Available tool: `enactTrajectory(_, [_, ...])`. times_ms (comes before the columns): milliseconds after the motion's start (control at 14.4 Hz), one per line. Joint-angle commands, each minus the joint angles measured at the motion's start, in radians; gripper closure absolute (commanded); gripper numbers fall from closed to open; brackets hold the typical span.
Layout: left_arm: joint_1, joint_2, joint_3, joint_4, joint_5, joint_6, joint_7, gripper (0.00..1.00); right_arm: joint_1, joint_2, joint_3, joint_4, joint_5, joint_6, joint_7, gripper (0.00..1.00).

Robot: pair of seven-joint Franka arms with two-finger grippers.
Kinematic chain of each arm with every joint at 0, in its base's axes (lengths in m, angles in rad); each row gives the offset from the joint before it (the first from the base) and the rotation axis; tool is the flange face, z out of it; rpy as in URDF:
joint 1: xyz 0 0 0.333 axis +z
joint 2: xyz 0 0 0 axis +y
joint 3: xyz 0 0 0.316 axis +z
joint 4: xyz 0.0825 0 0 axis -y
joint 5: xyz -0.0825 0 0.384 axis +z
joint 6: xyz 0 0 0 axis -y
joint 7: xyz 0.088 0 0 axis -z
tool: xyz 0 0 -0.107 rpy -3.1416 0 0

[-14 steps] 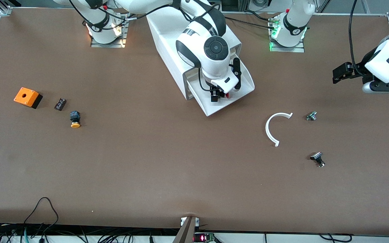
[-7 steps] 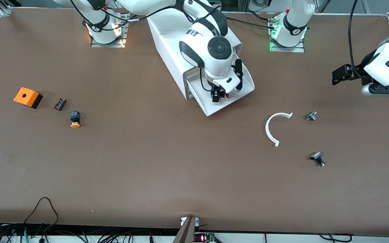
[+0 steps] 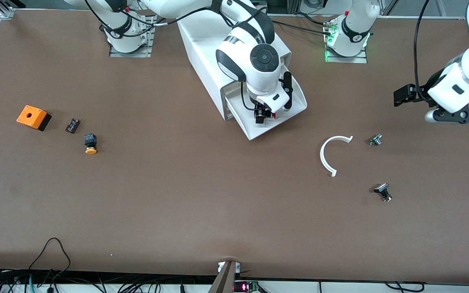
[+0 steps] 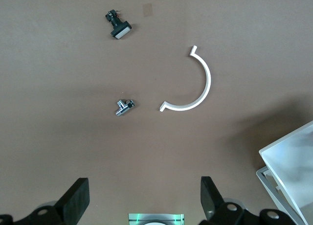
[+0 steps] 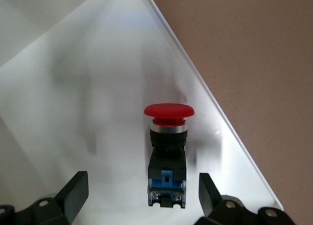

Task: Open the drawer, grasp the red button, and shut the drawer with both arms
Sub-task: 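Lower the right gripper and grasp the red mushroom button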

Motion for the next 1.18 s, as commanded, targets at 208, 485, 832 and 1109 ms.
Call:
enactTrajectory(208, [0.005, 0.01, 0.002, 0.085, 0.024, -0.037, -0.001, 0.0, 0.011, 0.038, -0.001, 0.039, -0.015, 0.036, 0.041, 0.0])
enactTrajectory(485, [0.006, 0.008, 0.011, 0.084, 0.024, -0.057, -0.006, 0.0, 0.011, 0.048, -0.001, 0.039, -0.023, 0.041, 0.041, 0.0])
enactTrajectory(832, [0.006, 0.008, 0.011, 0.074, 0.01, -0.008, -0.007, 0.0, 0.012, 0.048, 0.002, 0.038, -0.056, 0.041, 0.044, 0.47])
enactTrajectory(1109, [0.018, 0.01, 0.011, 0.071, 0.008, 0.005, -0.007, 0.0, 0.011, 0.048, 0.002, 0.039, -0.082, 0.062, 0.044, 0.65])
